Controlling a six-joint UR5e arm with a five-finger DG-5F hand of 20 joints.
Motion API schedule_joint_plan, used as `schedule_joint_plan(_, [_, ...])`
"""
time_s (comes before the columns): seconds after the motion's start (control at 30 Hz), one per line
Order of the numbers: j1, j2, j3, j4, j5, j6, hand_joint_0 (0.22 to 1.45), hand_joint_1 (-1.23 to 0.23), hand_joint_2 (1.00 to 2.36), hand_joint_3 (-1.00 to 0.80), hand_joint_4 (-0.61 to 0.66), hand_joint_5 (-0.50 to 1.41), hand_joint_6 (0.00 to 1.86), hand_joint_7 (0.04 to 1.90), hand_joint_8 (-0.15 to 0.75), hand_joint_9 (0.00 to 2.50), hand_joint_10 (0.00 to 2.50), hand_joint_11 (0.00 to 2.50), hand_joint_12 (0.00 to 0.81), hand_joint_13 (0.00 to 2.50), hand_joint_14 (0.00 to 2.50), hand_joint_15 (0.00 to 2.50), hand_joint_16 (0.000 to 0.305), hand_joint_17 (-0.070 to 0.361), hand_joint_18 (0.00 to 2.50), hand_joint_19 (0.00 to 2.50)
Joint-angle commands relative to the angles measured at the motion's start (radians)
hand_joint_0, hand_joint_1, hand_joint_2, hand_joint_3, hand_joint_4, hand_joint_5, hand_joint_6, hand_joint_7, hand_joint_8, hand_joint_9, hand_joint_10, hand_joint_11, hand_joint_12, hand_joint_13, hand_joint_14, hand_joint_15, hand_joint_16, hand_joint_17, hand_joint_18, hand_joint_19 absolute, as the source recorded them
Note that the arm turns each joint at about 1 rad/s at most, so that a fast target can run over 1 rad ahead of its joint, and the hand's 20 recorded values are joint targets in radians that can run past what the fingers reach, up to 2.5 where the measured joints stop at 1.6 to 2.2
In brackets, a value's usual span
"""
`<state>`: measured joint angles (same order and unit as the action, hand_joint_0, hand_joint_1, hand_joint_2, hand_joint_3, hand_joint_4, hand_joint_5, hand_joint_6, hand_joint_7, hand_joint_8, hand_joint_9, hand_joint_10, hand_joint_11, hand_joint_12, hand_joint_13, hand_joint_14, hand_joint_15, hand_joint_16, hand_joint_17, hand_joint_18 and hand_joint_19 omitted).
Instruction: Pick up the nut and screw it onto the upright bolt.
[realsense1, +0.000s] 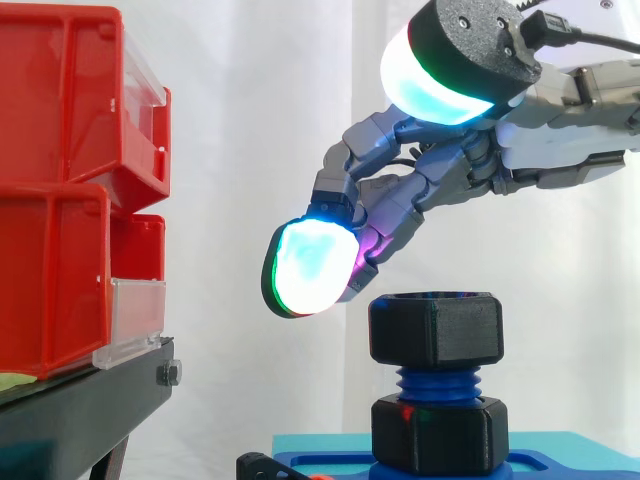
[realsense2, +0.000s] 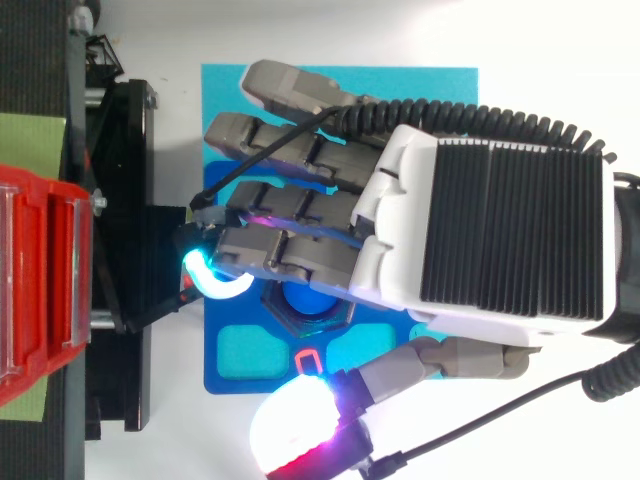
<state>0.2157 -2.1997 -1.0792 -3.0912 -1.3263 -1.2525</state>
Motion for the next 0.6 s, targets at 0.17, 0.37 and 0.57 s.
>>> schedule_joint_plan(0.17, [0.002,0.0,-0.038,0.003,-0.002,0.007,0.47,-0.12,1.0,-0.5,0.22,-0.09,0.5,0.82,0.304,0.72,0.0,0.0,0.393,0.25,0.0,0.0,0.047,0.105,0.0,0.0])
schedule_joint_plan(0.37, [0.002,0.0,-0.056,0.051,-0.004,0.018,0.47,-0.14,1.0,-0.5,0.26,-0.07,0.5,0.92,0.309,0.78,0.0,0.0,0.385,0.3,0.0,0.0,0.044,0.1,0.0,0.0])
schedule_joint_plan(0.57, [0.001,0.0,-0.056,0.049,-0.017,0.018,0.48,-0.15,1.0,-0.5,0.25,-0.05,0.5,1.04,0.31,0.83,0.0,0.0,0.382,0.34,0.0,0.0,0.042,0.095,0.01,0.0])
